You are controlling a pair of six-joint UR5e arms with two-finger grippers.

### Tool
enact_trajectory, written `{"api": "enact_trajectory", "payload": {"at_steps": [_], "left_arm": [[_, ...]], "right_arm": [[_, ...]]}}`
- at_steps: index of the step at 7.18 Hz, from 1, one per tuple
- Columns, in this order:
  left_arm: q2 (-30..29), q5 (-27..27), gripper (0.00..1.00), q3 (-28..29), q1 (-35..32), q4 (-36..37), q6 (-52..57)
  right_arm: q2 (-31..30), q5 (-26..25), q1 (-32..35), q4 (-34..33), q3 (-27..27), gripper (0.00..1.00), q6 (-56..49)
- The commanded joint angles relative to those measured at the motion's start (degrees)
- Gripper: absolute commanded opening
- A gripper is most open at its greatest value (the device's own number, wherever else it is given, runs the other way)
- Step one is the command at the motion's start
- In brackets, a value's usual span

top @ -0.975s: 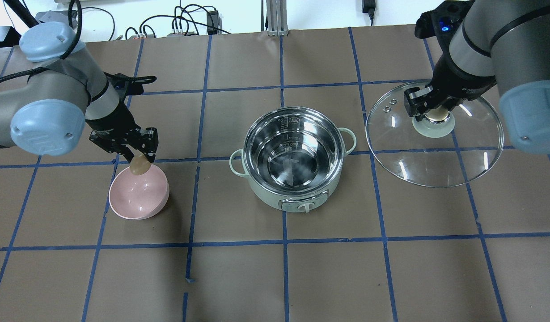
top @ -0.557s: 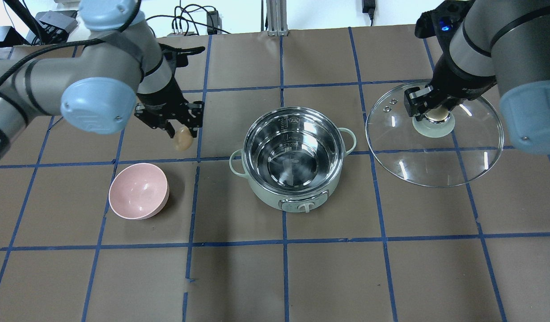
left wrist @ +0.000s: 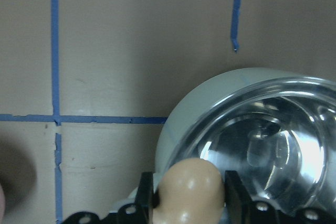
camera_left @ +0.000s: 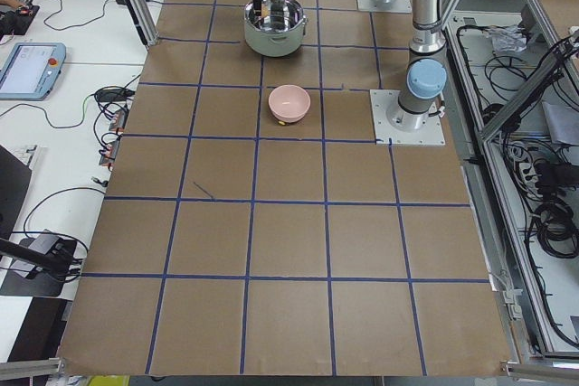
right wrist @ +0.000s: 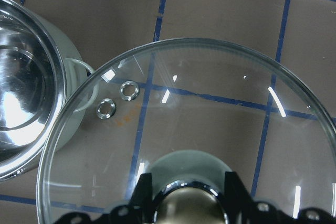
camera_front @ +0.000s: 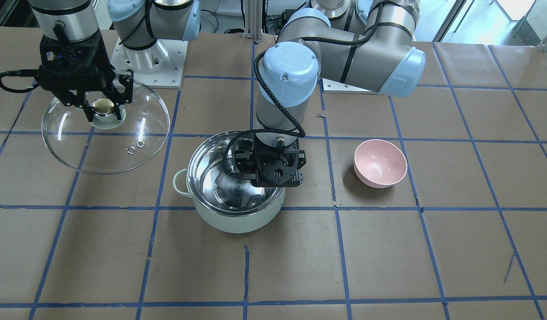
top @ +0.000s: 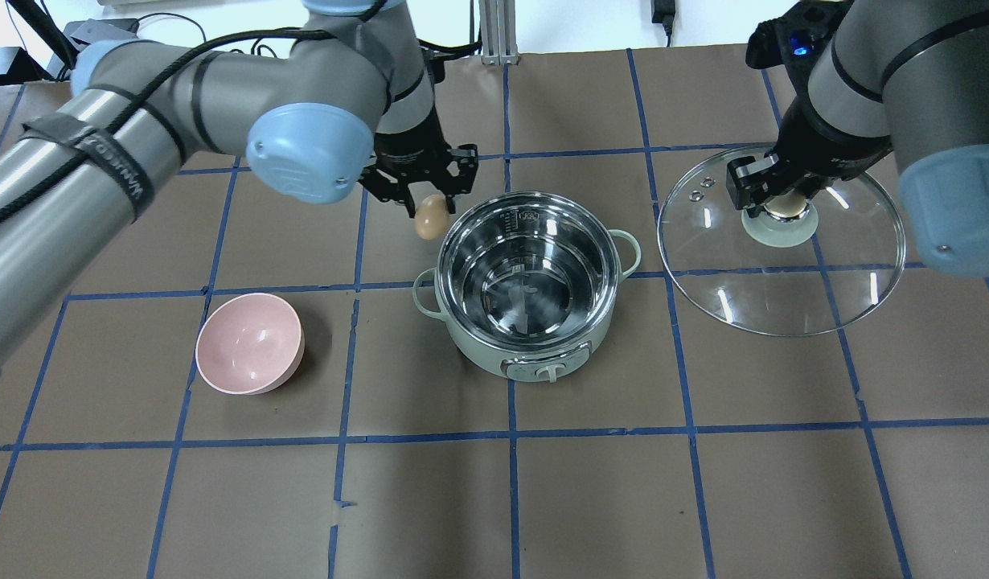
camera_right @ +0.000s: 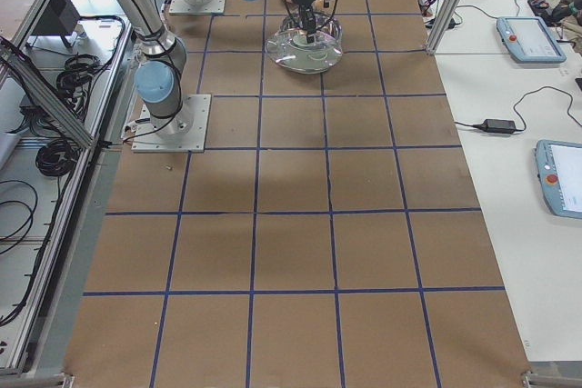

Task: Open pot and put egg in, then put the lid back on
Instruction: 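Lower the egg into the steel pot and open the left gripper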

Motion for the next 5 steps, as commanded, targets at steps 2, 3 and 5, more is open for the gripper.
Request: {"api": "enact_trajectory", "payload": {"at_steps": [2,3,5], "left_arm": [[-5.0,-1.9,0.02,-1.5,-4.0,5.8,-1.8],[-5.4,-2.0,0.02,-3.0,-4.0,6.4,-2.3],[-5.7,-2.5,0.02,-4.8,-4.0,6.4,-2.3]], "right_arm": [[0.1,-0.2,-0.1,-0.1,0.0,0.31,-1.0],[0.1,-0.2,-0.1,-0.1,0.0,0.31,-1.1],[0.1,-0.2,-0.1,0.0,0.0,0.31,-1.1]]}}
